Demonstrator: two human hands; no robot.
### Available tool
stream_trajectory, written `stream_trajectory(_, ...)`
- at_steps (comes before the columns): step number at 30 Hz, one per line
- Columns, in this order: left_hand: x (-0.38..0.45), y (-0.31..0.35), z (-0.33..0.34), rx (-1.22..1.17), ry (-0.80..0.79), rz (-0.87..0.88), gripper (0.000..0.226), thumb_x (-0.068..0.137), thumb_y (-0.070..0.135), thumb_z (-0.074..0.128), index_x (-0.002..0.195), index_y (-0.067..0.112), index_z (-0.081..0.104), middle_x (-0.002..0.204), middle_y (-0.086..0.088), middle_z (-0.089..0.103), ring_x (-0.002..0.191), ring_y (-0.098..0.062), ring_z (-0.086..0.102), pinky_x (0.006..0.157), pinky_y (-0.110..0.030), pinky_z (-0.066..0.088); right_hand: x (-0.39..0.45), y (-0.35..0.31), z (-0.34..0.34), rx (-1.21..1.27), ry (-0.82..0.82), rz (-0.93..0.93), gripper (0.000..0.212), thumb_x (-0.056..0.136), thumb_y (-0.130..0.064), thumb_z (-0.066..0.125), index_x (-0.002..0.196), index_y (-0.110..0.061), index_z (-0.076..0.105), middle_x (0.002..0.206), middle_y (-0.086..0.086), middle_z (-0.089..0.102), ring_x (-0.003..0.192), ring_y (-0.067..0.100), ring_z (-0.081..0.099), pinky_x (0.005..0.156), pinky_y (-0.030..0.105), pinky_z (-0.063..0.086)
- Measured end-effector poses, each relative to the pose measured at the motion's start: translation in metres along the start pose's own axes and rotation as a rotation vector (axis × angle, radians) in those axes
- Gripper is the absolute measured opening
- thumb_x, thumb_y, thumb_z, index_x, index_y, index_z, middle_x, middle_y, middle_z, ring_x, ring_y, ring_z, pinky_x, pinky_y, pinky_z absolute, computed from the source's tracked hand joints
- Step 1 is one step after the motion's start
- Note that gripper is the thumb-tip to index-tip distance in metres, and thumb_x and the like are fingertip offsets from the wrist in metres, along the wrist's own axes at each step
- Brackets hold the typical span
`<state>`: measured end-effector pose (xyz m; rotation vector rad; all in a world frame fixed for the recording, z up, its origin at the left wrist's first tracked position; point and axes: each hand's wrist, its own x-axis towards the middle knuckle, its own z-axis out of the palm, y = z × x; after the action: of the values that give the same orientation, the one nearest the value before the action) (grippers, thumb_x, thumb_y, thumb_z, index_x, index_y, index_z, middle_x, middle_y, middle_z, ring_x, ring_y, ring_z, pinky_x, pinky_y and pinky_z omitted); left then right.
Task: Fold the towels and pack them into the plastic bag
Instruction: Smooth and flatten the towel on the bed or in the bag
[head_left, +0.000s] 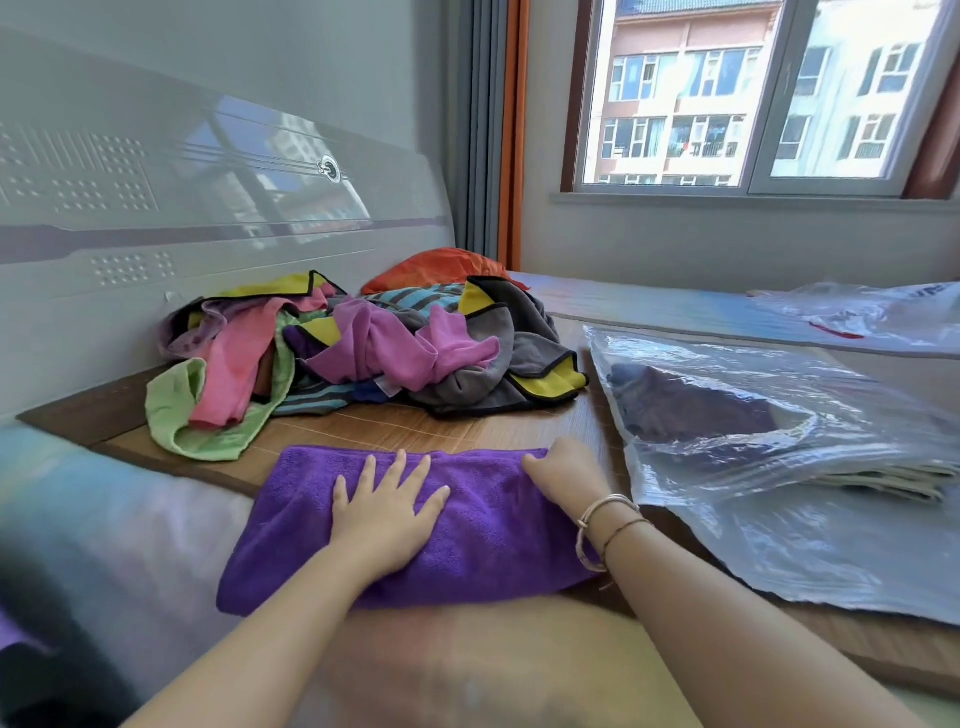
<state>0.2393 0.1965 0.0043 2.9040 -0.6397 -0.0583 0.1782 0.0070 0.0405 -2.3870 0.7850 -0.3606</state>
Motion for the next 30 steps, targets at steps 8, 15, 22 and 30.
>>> stream_trajectory(8,0.013,-0.007,-0.015,-0.036,0.037,0.043,0.053,0.100,0.055,0.022,0.149,0.037,0.025,0.157,0.006,0.024,0.144,-0.026,0.019,0.114,-0.049,0.015,0.000,-0.007,-0.034,-0.190,0.128,-0.168,0.019,0.092,-0.016,0.048,0.084,-0.005,0.061,0.093,0.018,0.063,0.096,0.034,0.061,0.070,0.029,0.036)
stream_trajectory(15,0.041,-0.051,-0.039,0.073,0.134,0.030,0.027,0.095,0.034,0.044,0.119,0.024,0.054,0.129,-0.004,0.051,0.124,-0.029,0.043,0.105,-0.038,0.029,0.019,0.005,-0.032,0.423,0.055,0.171,0.035,0.077,0.003,0.054,0.052,-0.016,0.039,0.055,0.003,0.033,0.052,0.017,0.032,0.052,0.024,0.025)
stream_trajectory(22,0.051,-0.075,-0.053,-0.166,0.232,0.008,0.014,0.100,0.032,0.043,0.094,0.019,0.042,0.114,-0.007,0.060,0.105,-0.029,0.056,0.090,-0.039,0.040,0.027,-0.004,-0.023,0.296,0.239,0.076,0.022,0.087,-0.002,0.046,0.105,-0.015,0.051,0.090,0.002,0.046,0.090,0.023,0.043,0.077,0.024,0.029)
stream_trajectory(30,0.056,-0.069,-0.022,0.164,0.401,-0.101,0.029,0.098,0.039,0.045,0.119,0.019,0.045,0.126,-0.003,0.049,0.117,-0.029,0.042,0.101,-0.042,0.033,0.040,-0.003,0.001,0.016,0.031,0.142,0.045,0.088,-0.006,0.048,0.133,-0.004,0.041,0.132,0.020,0.050,0.123,0.035,0.046,0.100,0.036,0.040)
